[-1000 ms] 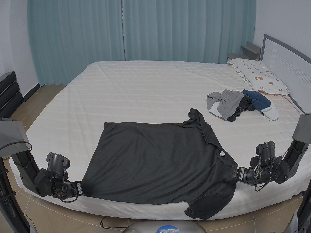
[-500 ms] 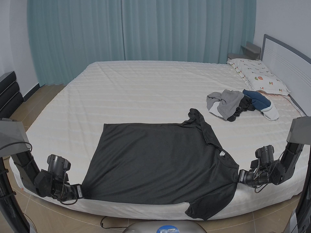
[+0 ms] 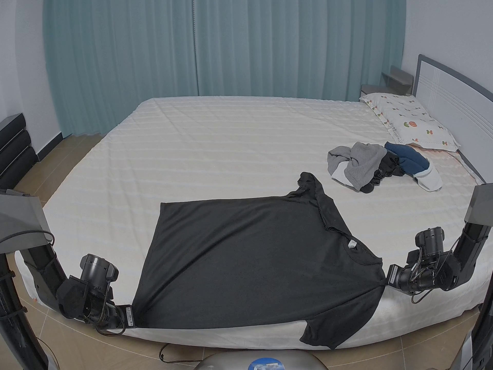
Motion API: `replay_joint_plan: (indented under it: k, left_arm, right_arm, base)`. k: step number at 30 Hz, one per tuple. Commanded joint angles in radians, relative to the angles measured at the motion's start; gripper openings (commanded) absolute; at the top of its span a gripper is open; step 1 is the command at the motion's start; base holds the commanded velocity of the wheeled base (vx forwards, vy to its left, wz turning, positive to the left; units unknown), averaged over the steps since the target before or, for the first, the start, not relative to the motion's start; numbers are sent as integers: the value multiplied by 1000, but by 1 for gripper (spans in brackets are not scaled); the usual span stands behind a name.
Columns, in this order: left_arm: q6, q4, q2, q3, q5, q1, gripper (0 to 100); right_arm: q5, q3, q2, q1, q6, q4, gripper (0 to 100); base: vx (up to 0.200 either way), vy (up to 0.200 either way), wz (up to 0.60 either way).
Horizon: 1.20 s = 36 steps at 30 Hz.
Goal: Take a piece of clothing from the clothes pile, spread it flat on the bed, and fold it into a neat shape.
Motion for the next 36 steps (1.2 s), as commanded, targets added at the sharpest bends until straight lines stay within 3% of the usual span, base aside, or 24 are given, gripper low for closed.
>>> replay_joint_plan:
  k: [1, 4, 5, 9, 10, 16, 19, 24, 25, 26, 28, 31, 36]
  left_arm:
    - [-1, 5, -6, 1, 1, -11, 0]
    - [-3, -1, -5, -4, 1, -11, 0]
    - [-10, -4, -5, -10, -1, -11, 0]
    - [-13, -6, -5, -13, -4, -11, 0]
    - [-13, -6, -5, -13, -4, -11, 100]
    - [-15, 2, -42, -15, -2, -13, 100]
    - [-16, 2, -98, -19, -10, -5, 100]
    - [-65, 5, -151, -61, -13, 6, 100]
    - [-65, 5, -151, -61, -13, 6, 100]
    - [-73, 0, -168, -68, -19, 6, 100]
    - [-75, 0, -175, -68, -21, 3, 100]
    - [-95, -3, -177, -84, -30, 1, 100]
    - [-210, 10, -183, -131, -44, 1, 100]
  right_arm:
    - [1, 0, -6, -9, 2, -1, 0]
    - [1, 2, -3, -9, 5, 0, 0]
    - [1, 3, 2, -7, 7, 0, 100]
    - [7, 6, -9, 2, 13, -1, 100]
    - [8, 6, -15, 2, 15, -1, 100]
    - [11, 12, -70, -7, 28, -1, 100]
    - [28, 0, -105, -3, 111, -3, 100]
    - [117, -17, -130, 25, 282, -4, 100]
    - [117, -17, -130, 25, 282, -4, 100]
    - [126, -29, -127, 48, 351, -4, 100]
    - [126, -35, -127, 54, 387, -4, 100]
    - [131, -37, -122, 62, 409, -6, 100]
    - [131, -38, -119, 65, 412, -6, 100]
  base:
    - [0, 0, 0]
    - [0, 0, 0]
    - [0, 0, 0]
    - [0, 0, 0]
    - [0, 0, 0]
    - [0, 0, 0]
    - [0, 0, 0]
    - [0, 0, 0]
    - [0, 0, 0]
    - [0, 0, 0]
    - [0, 0, 0]
    - [0, 0, 0]
    - [0, 40, 0]
